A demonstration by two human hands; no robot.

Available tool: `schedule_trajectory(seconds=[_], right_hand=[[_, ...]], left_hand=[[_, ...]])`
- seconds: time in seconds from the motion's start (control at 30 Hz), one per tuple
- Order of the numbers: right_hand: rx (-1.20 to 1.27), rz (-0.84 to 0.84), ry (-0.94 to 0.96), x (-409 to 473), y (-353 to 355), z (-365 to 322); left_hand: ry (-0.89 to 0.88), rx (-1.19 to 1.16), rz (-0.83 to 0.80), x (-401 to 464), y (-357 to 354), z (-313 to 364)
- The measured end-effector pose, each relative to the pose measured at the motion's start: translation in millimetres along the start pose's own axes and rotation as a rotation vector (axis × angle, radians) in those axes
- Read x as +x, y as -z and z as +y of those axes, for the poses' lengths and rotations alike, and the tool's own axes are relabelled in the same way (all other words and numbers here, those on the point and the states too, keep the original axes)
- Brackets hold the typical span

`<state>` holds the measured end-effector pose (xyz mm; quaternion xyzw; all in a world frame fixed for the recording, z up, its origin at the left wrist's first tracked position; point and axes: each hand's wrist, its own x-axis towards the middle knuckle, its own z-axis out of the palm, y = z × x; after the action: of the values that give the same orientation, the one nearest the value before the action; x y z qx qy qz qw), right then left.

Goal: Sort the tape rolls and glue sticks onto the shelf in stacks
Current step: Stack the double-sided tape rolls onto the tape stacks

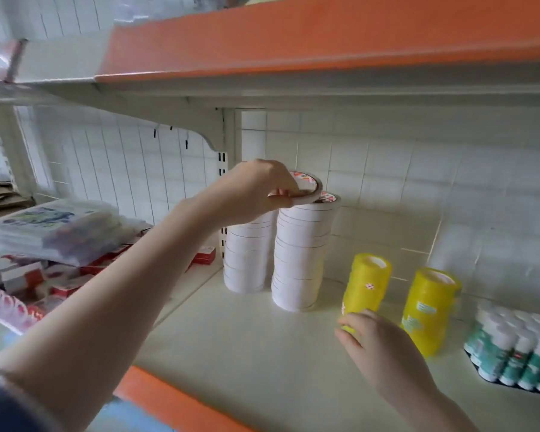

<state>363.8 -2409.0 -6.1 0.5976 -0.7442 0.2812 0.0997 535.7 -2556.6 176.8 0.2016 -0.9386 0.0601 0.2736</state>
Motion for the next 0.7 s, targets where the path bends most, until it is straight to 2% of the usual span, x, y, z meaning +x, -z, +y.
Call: schedule_trajectory(seconds=[0.13,0.27,0.33,0.7], right_hand=[[-0.041,-0.023,-0.033,9,-6,-3],[-0.068,0.022,-0.052,13,-11,-4],[-0.042,-0.017,-0.118,13,-13,-4],[-0.105,-0.074,-0.189,25,-29,-11]], left_hand=[[-0.010,-0.003,-0.080,34,-3,-12],[-0.057,-0.059,-0.143,53,-13,-19],[-0.088,-0.089,-0.179,58,-19,-21],[-0.121,-0.190,-0.302,67,-21,-38]])
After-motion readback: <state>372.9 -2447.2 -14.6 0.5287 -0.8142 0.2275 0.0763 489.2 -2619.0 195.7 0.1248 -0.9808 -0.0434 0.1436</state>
